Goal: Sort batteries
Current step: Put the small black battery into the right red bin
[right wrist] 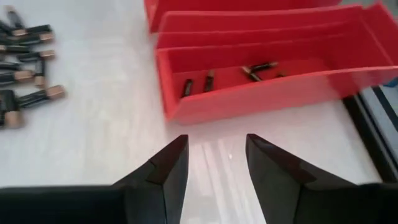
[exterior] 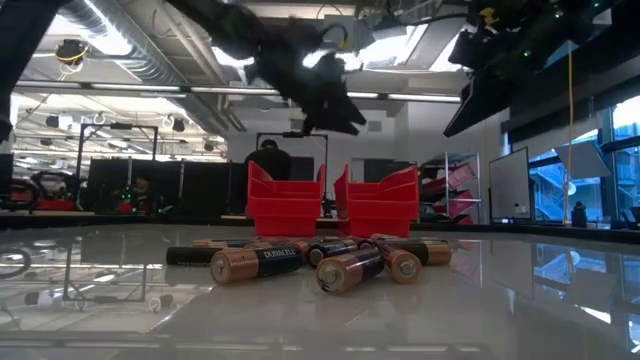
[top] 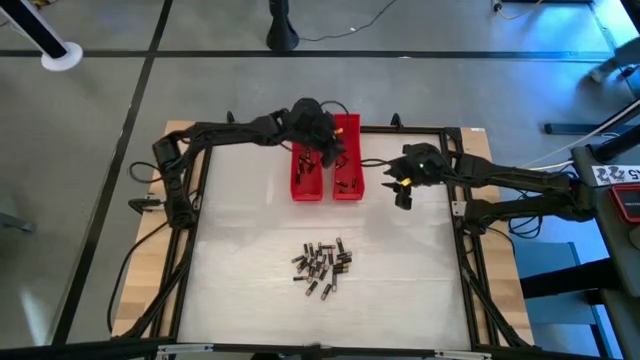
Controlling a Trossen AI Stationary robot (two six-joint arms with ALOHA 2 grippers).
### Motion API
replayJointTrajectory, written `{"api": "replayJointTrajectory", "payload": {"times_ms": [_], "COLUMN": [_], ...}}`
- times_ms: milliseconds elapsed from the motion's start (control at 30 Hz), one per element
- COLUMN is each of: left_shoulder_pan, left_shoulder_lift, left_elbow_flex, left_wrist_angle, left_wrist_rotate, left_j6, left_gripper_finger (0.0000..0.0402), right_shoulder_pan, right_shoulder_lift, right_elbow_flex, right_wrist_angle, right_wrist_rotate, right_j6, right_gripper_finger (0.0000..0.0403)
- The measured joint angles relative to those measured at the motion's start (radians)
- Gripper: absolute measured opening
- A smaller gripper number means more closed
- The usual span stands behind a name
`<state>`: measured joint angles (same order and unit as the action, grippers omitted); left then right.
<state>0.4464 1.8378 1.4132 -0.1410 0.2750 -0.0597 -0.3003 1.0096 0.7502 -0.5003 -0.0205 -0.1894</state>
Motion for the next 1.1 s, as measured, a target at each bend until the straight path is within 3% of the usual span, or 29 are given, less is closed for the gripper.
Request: {"api": "replayJointTrajectory", "payload": {"times_ms": [200,367,467,633,767,967,1100], "left_shoulder_pan": [-0.173,-0.309,-0.382,-0.506,-0.590,-0.648,-0.673], "left_shoulder_lift": [-0.067,-0.068,-0.061,-0.056,-0.040,-0.029,-0.029], "left_elbow_flex": [0.000,0.000,0.000,-0.001,-0.002,-0.054,-0.129], "left_wrist_angle": [-0.263,-0.553,-0.644,-0.652,-0.666,-0.625,-0.640], "left_wrist_rotate": [-0.166,-0.179,-0.179,-0.190,-0.262,-0.283,-0.312], "left_j6": [-0.061,-0.181,-0.253,-0.283,-0.357,-0.543,-0.588], "left_gripper_finger": [0.0145,0.0141,0.0141,0.0141,0.0141,0.0141,0.0141], "right_shoulder_pan": [0.114,0.220,0.281,0.370,0.426,0.485,0.509], "right_shoulder_lift": [0.000,0.000,0.000,0.000,0.000,0.001,0.001], "right_elbow_flex": [-0.036,-0.057,-0.058,-0.058,-0.058,-0.059,-0.059], "right_wrist_angle": [0.075,0.094,0.095,0.099,0.086,0.093,0.093], "right_wrist_rotate": [-0.021,-0.025,-0.025,-0.025,-0.025,-0.025,-0.014], "right_j6": [0.000,-0.001,0.000,0.032,0.053,0.060,0.101], "right_gripper_finger": [0.0163,0.0163,0.0163,0.0163,0.0163,0.0163,0.0163]}}
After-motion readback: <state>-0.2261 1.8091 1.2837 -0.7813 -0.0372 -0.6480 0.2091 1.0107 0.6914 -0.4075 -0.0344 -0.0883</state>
